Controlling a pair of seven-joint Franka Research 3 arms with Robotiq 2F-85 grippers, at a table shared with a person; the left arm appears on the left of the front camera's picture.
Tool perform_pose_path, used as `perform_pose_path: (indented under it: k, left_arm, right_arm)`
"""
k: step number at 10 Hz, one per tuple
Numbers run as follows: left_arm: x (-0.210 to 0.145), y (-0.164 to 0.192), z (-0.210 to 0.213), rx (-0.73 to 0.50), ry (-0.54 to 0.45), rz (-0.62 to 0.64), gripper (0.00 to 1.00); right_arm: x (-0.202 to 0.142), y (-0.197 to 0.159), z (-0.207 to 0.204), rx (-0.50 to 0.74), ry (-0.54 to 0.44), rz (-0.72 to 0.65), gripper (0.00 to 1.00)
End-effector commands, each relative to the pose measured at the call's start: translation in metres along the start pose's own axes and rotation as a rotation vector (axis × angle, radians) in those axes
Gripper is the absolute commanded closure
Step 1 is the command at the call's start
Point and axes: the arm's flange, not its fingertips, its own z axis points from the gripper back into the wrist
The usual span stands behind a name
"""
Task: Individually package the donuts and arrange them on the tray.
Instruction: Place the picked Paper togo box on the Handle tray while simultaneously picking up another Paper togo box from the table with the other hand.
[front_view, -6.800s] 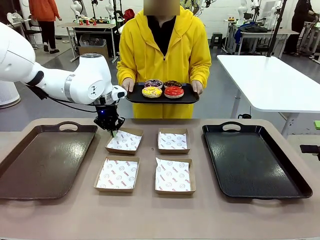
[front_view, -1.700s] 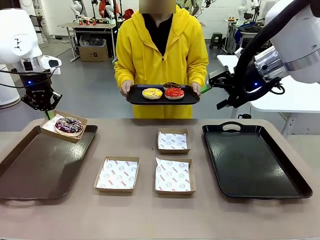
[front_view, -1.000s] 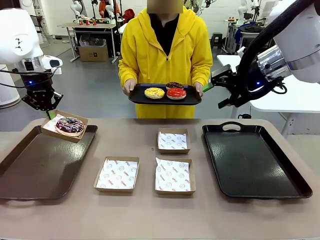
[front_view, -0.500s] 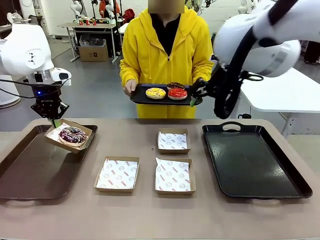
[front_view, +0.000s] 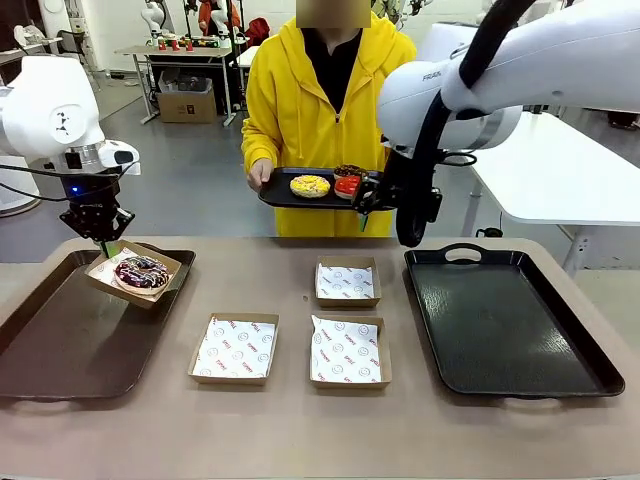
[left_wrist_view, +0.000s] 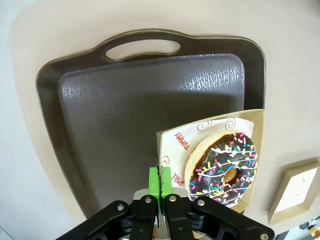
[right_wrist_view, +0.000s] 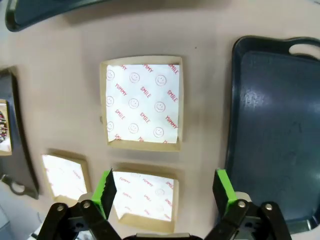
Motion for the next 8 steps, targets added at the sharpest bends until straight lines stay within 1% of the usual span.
perform_pose_path:
  k: [1,2,3,6,7,8]
  left_arm:
    - [-0.001,-0.001,0.002,0.000,-0.001,0.000,0.99]
    - [-0.001,-0.001,0.002,0.000,-0.001,0.000,0.99]
    - [-0.001,-0.001,0.002,0.000,-0.001,0.000,0.99]
    - [-0.001,-0.001,0.002,0.000,-0.001,0.000,0.99]
    - [-0.001,-0.001,0.002,0.000,-0.001,0.000,0.99]
    - [-0.001,-0.001,0.002,0.000,-0.001,0.000,0.99]
  right_arm:
    - [0.015,0.012,-0.010,-0.042,0.018,-0.046,0.00]
    - [0.018,0.013,-0.020,-0.041,0.016,-0.049,0.00]
    - [0.019,0.010,-0.032,-0.076,-0.016,-0.052,0.00]
    - [0.021,-0.001,-0.059,-0.114,-0.039,-0.053,0.00]
    - [0.024,-0.004,-0.064,-0.093,-0.062,-0.029,0.00]
    - [0.022,-0.005,-0.059,-0.029,-0.077,-0.008,0.00]
